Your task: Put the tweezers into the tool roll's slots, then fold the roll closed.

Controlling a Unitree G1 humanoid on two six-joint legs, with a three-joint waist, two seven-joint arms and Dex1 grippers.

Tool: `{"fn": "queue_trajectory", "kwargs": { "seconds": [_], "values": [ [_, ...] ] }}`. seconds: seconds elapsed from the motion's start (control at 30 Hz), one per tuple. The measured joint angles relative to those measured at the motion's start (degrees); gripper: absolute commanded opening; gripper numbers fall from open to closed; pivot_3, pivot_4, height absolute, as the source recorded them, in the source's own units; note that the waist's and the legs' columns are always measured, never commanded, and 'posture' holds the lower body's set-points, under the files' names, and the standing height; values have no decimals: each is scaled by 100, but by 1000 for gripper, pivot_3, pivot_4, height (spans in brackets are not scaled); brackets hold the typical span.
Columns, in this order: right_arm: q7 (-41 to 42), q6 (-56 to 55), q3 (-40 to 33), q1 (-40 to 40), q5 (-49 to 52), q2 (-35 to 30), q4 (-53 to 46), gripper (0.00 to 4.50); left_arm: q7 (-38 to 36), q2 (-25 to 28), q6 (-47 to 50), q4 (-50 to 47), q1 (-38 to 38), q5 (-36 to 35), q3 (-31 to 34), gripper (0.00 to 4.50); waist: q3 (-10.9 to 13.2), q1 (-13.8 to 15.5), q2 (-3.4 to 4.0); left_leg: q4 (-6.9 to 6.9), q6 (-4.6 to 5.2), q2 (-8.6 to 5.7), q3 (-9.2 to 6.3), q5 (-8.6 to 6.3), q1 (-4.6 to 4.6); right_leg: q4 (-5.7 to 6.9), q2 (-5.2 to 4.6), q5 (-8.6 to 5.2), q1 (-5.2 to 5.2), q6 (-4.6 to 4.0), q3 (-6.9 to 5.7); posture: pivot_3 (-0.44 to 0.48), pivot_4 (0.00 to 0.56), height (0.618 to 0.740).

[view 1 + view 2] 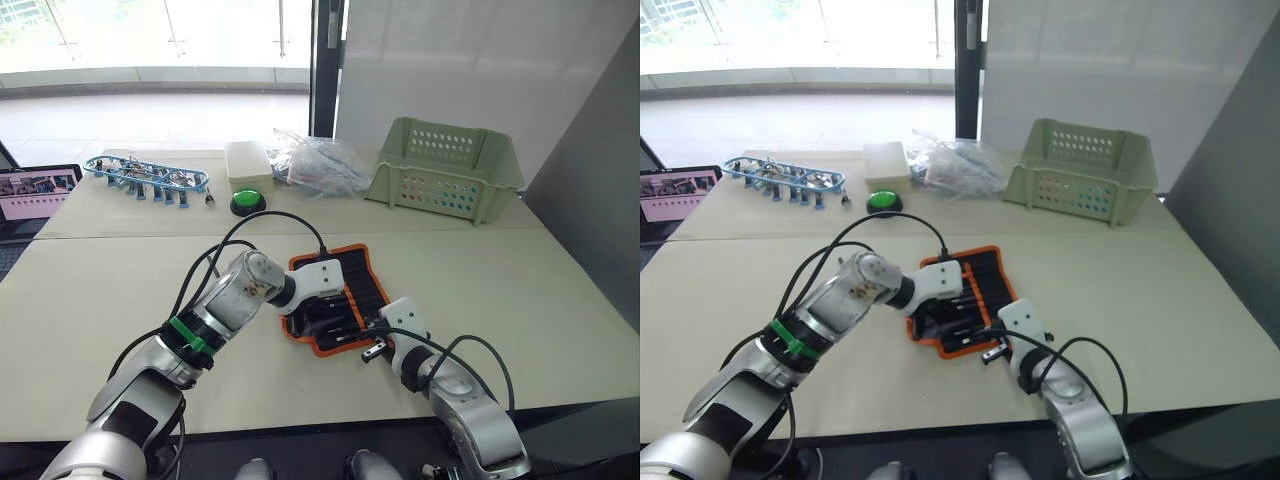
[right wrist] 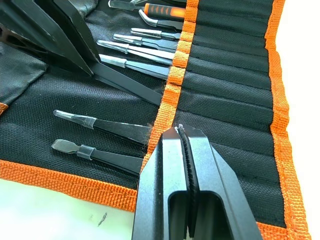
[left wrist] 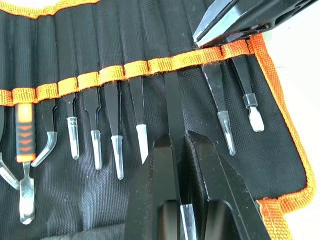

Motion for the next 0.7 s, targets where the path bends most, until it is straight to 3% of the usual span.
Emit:
{"fn": "queue_trajectory", "kwargs": {
  "seconds": [0.7],
  "values": [
    [-105,146,-45,9,-10,28,-57,0,500,-1251,-674,1241,-100,310,237,12,-3,49,3,37,0,-5,-8,0,-5,11,0,4,12,8,1,0,150,725]
  ]
}}
